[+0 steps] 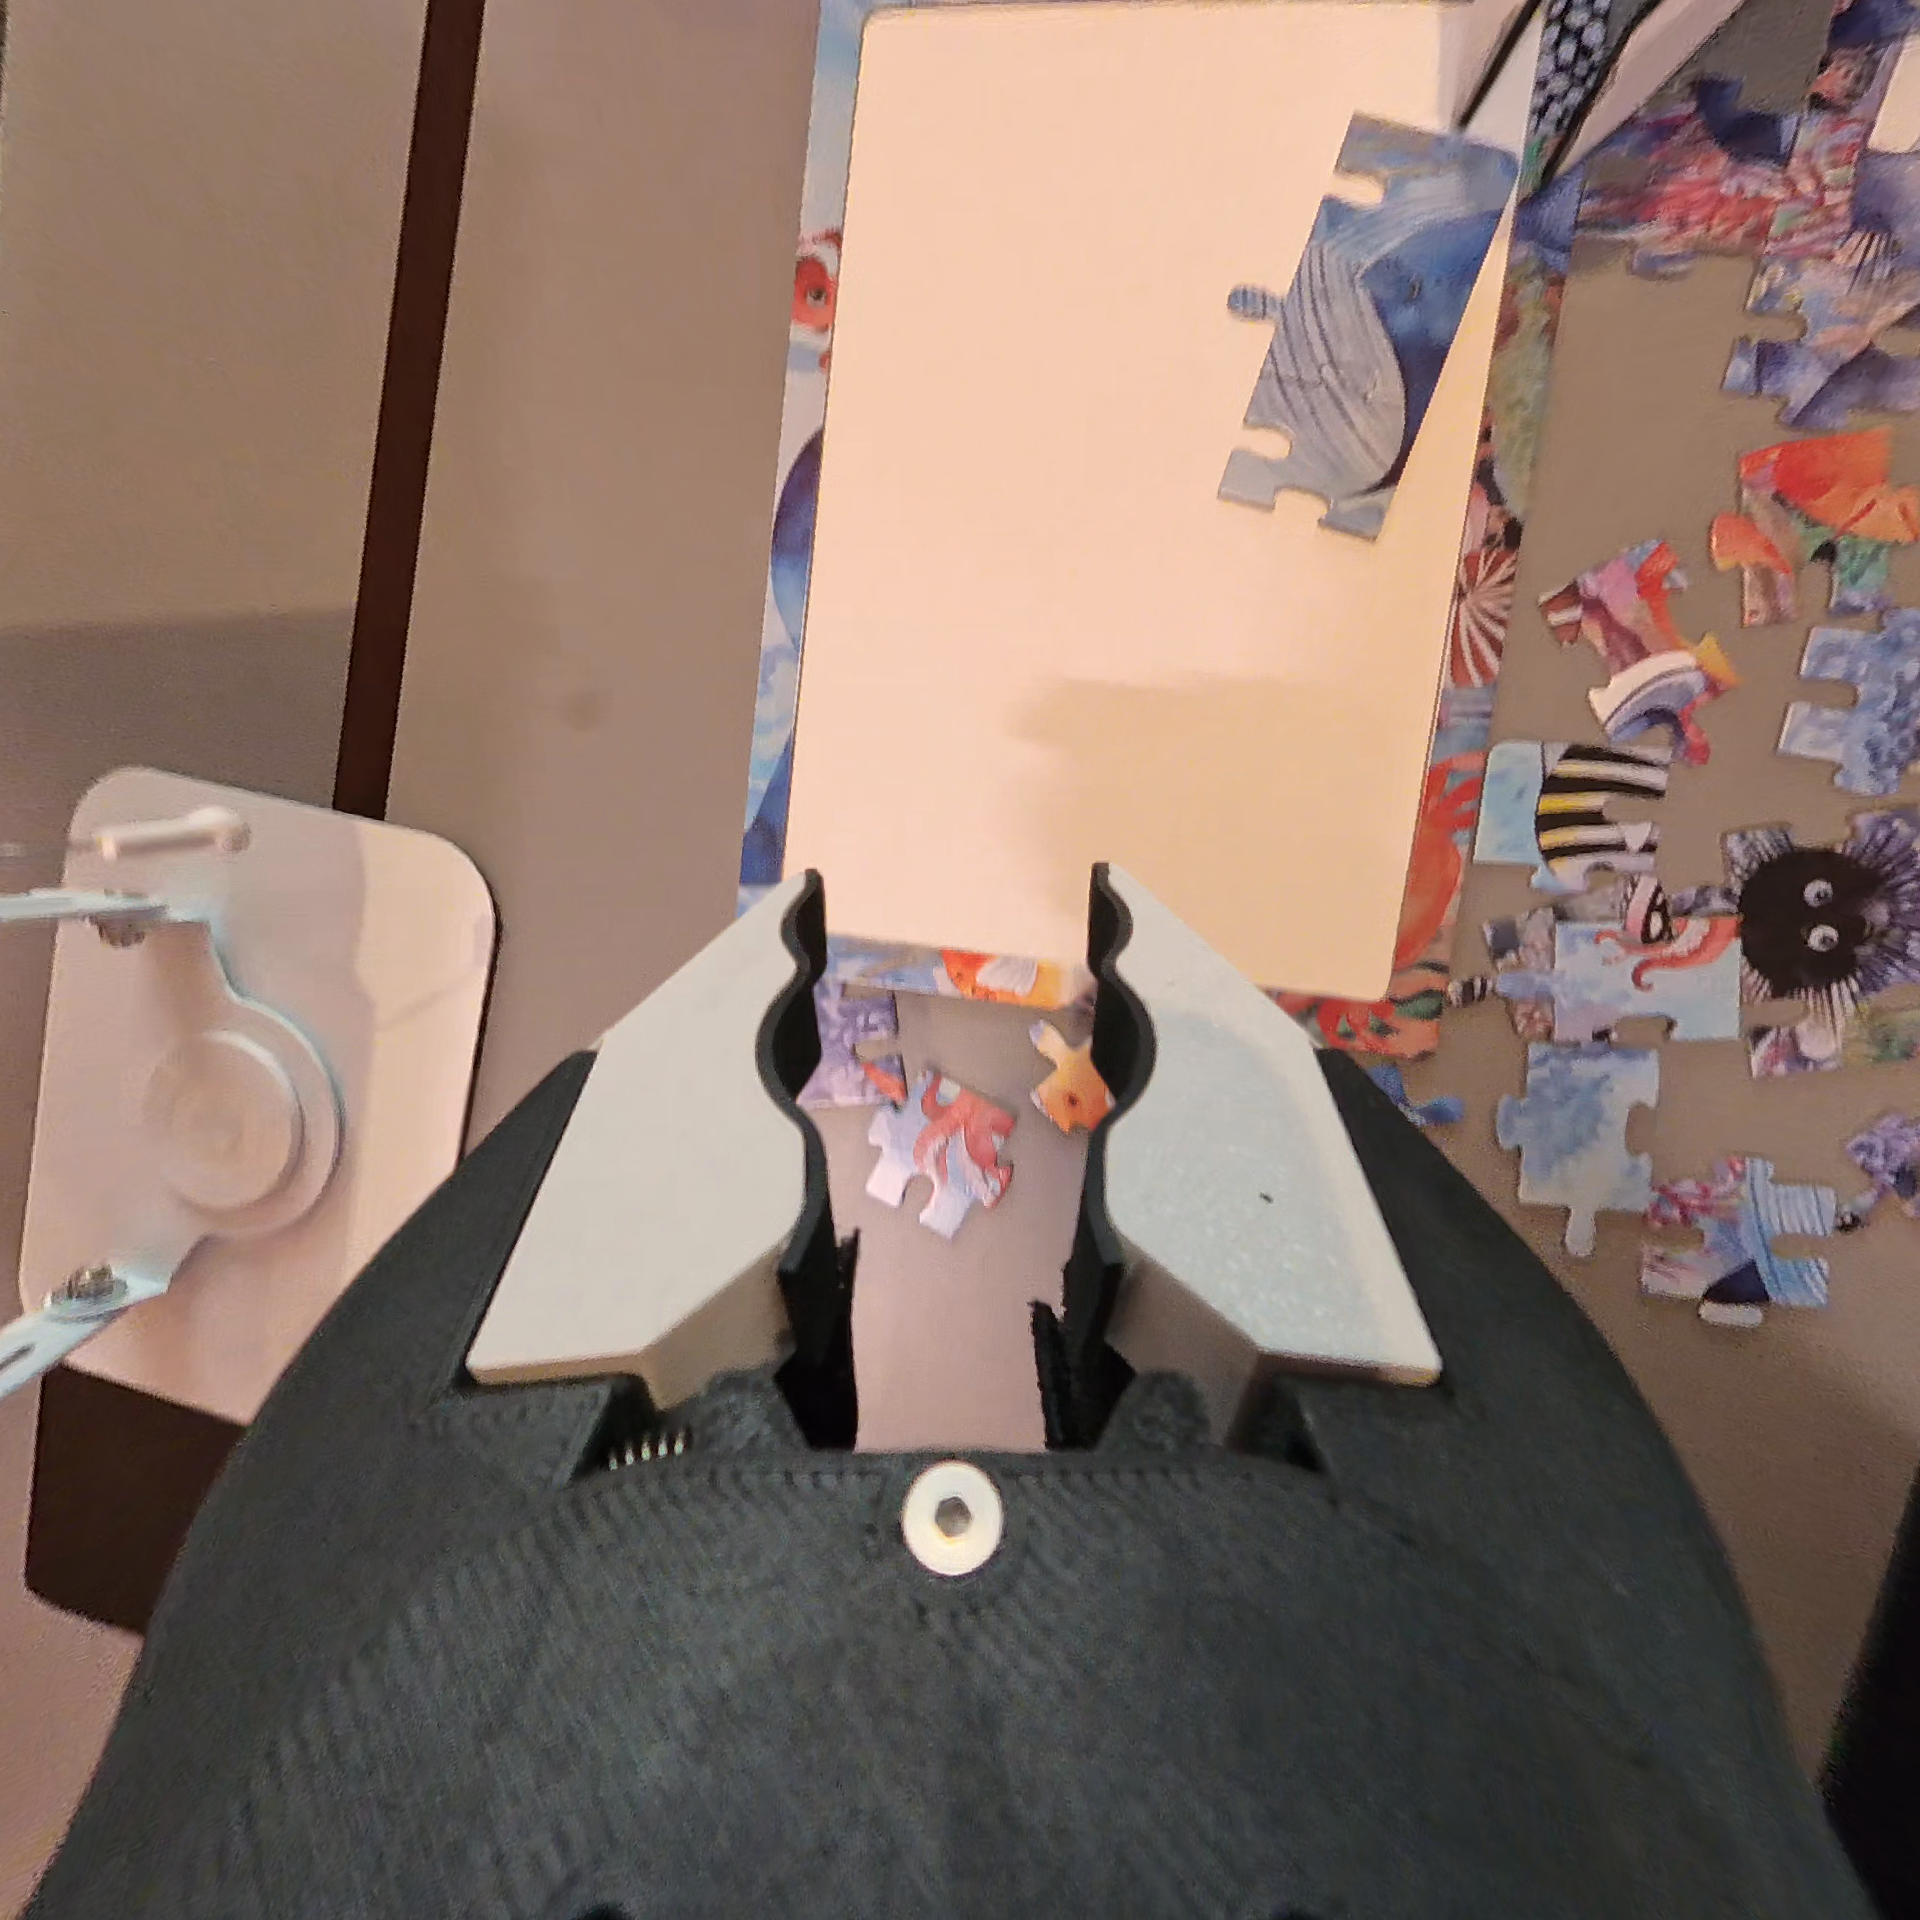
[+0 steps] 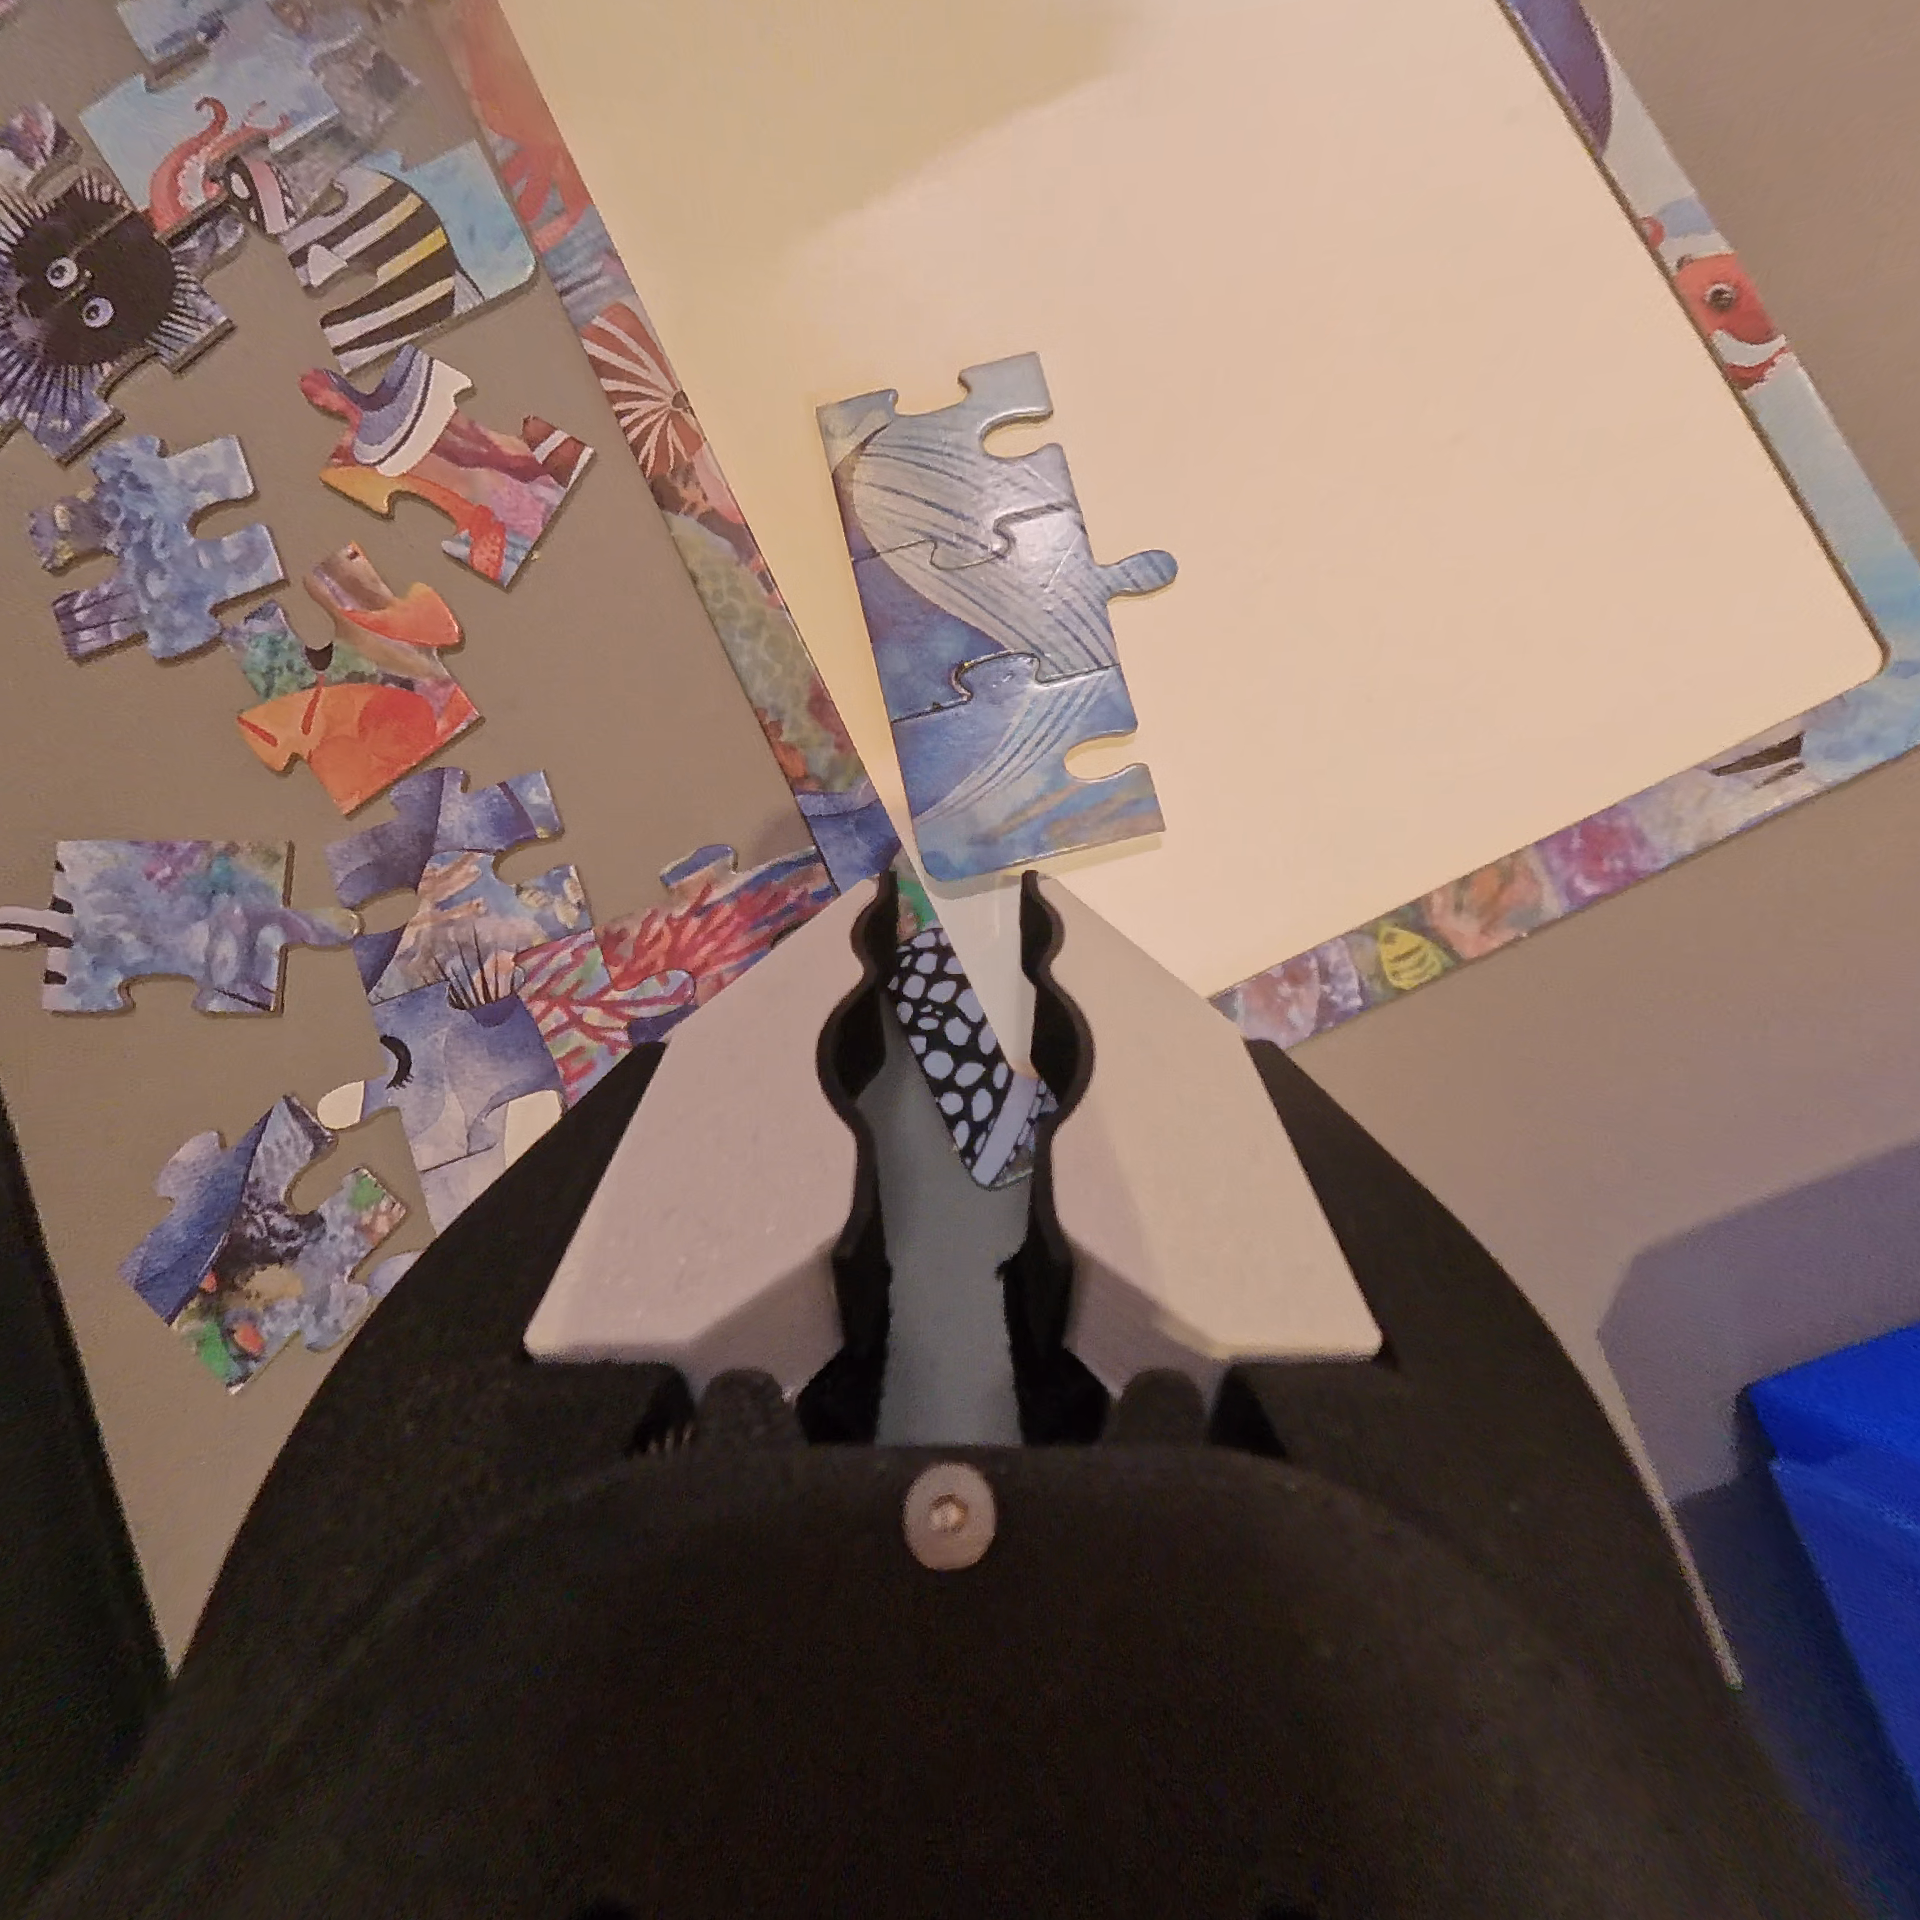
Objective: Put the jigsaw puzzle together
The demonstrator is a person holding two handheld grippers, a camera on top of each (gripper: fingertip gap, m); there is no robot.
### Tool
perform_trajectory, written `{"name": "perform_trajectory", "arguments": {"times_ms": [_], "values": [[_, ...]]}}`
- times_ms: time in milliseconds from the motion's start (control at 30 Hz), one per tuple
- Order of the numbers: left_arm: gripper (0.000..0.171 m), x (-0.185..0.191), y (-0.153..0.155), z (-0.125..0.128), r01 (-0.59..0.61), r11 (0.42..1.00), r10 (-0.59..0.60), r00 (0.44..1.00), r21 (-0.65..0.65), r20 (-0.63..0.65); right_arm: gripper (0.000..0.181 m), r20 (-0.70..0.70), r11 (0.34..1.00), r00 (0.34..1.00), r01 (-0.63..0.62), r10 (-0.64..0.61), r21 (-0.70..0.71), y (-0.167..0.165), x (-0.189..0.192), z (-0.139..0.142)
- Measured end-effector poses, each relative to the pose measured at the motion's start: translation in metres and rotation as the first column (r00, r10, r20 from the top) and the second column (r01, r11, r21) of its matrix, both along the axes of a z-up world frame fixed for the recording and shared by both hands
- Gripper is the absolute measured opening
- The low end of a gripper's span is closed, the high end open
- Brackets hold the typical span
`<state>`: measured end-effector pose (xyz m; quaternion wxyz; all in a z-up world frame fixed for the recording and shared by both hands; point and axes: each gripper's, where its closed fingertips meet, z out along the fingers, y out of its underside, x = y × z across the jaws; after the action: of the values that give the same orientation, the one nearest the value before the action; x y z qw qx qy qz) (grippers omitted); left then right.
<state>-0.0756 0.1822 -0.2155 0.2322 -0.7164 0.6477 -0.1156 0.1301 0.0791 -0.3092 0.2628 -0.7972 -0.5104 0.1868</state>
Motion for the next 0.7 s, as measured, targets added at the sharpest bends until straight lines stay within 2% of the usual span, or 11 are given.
{"name": "perform_trajectory", "arguments": {"times_ms": [100, 267, 433, 700], "values": [[0.050, -0.023, -0.006, -0.014, -0.018, 1.000, 0.019, 0.996, 0.004, -0.087, 0.021, -0.005, 1.000, 1.000, -0.006, 0.006, -0.017, -0.001, -0.005, -0.001], [0.050, -0.042, -0.014, -0.033, -0.061, 0.997, 0.057, 0.995, -0.047, -0.085, 0.018, -0.005, 1.000, 1.000, 0.002, -0.002, -0.025, 0.001, -0.012, -0.001], [0.049, -0.045, -0.023, -0.053, -0.071, 0.994, 0.064, 0.994, -0.080, -0.089, 0.013, 0.011, 0.999, 1.000, 0.007, -0.006, -0.034, 0.008, -0.018, -0.002], [0.048, -0.035, -0.037, -0.070, -0.047, 0.994, 0.038, 0.996, -0.099, -0.085, 0.005, 0.047, 0.998, 0.998, -0.031, 0.033, -0.047, 0.033, -0.045, -0.002]]}}
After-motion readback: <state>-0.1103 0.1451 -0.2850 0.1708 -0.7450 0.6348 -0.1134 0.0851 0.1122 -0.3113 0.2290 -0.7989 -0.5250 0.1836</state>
